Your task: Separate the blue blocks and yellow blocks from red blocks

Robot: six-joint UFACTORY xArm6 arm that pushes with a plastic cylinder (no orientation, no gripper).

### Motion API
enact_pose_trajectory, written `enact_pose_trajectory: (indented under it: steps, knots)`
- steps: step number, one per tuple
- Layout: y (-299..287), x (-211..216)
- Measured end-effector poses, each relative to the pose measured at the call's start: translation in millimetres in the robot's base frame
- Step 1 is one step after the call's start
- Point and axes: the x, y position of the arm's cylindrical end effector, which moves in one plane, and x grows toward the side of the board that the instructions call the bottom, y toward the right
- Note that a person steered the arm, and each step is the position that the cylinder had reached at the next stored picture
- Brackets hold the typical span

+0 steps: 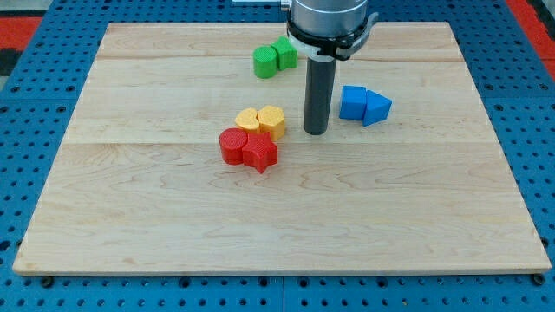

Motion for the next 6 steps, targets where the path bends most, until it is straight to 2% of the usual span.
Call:
enact_pose_trajectory:
  steps: [1, 3, 6]
  knots:
    - [-3.0, -2.8]
    - [-92.1, -2.8]
    - [-179.6, 3.3]
